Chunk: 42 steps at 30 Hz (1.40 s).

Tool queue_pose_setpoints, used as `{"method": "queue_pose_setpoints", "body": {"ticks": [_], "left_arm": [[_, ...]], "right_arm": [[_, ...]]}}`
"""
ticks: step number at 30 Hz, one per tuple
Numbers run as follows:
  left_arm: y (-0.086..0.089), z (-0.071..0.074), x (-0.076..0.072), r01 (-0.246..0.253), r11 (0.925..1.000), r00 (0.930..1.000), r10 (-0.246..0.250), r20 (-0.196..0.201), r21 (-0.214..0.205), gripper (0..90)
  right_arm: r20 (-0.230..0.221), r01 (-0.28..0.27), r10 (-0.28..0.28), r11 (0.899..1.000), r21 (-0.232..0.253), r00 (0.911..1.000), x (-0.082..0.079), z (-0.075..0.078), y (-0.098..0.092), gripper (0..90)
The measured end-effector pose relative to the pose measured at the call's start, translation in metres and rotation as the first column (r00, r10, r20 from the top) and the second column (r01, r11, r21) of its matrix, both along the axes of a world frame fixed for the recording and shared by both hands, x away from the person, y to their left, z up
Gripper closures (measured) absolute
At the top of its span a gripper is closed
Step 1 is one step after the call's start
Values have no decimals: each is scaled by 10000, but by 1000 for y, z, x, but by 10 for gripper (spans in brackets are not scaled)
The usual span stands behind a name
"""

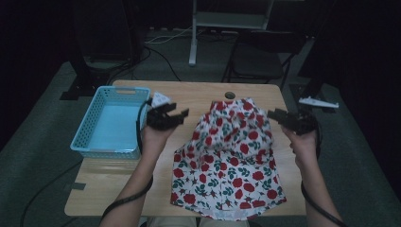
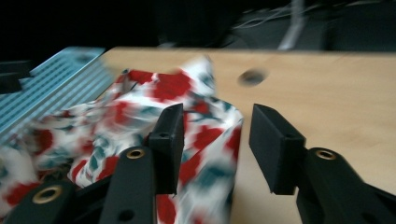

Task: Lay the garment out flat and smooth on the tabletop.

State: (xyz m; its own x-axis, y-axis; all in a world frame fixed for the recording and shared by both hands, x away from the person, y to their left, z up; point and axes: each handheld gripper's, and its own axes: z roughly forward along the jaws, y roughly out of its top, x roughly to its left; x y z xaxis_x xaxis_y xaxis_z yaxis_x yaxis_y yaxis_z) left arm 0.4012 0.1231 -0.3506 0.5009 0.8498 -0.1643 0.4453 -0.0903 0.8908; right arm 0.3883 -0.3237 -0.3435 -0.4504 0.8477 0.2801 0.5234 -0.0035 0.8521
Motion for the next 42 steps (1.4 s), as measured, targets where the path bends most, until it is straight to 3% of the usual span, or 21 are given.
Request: {"method": "queue_pose_setpoints", "body": {"ticks": [3,6,8,12,14,15,17,18,21,24,29,35,37,40,42], "left_arm": [[-1,-11,3,281,9994,9985,-271,-482,195,403],[-8,-33,-8,1057,9943,9898,-1040,-975,120,403],[-14,-48,-18,1505,9883,9808,-1463,-1290,229,403],[-28,-75,-42,2538,9643,9541,-2367,-1835,755,403],[-34,-86,-54,3083,9460,9370,-2836,-2041,1005,403],[-37,-91,-60,3205,9406,9335,-2936,-2058,1119,403],[-40,-98,-69,3562,9260,9190,-3229,-2262,1251,402],[-41,-102,-72,3666,9209,9144,-3303,-2341,1325,402],[-42,-112,-79,3907,9120,8997,-3496,-2616,1251,402],[-41,-118,-84,4021,9107,8859,-3608,-2915,949,402],[-44,-125,-94,4235,8882,8802,-3570,-3129,1781,368],[-46,-125,-103,4200,8793,8894,-3497,-2943,2244,367],[-47,-126,-107,4239,8772,8886,-3546,-2911,2256,367],[-46,-126,-112,4363,8715,8832,-3673,-2916,2238,367],[-46,-126,-117,4411,8702,8812,-3736,-2898,2193,367]], "right_arm": [[-488,92,-120,9983,-572,9987,12,0,7,468],[-1114,-181,105,9976,-674,9937,15,-19,13,394],[-1464,-348,275,9983,-476,9888,12,-37,16,380],[-2084,-716,583,9958,-567,9763,0,-73,22,379],[-2123,-1066,924,9927,-567,9728,-8,-89,26,378],[-2091,-1314,1139,9887,-717,9712,-12,-96,28,377],[-1915,-1548,1358,9840,-881,9720,-22,-108,31,376],[-2043,-1627,1418,9826,-891,9686,-26,-113,32,364],[-2037,-1702,1486,9810,-933,9677,-37,-126,33,336],[-1931,-1811,1569,9767,-1148,9686,-48,-132,34,310],[-1739,-1689,1404,9722,-1621,9747,-62,-137,33,303],[-1514,-1663,1321,9560,-2419,9796,-73,-142,35,305],[-1316,-1626,1295,9447,-2847,9828,-78,-143,37,305],[-1090,-1624,1315,9186,-3602,9853,-88,-144,40,289],[-1091,-1618,1307,9185,-3608,9854,-94,-144,39,287]]}}
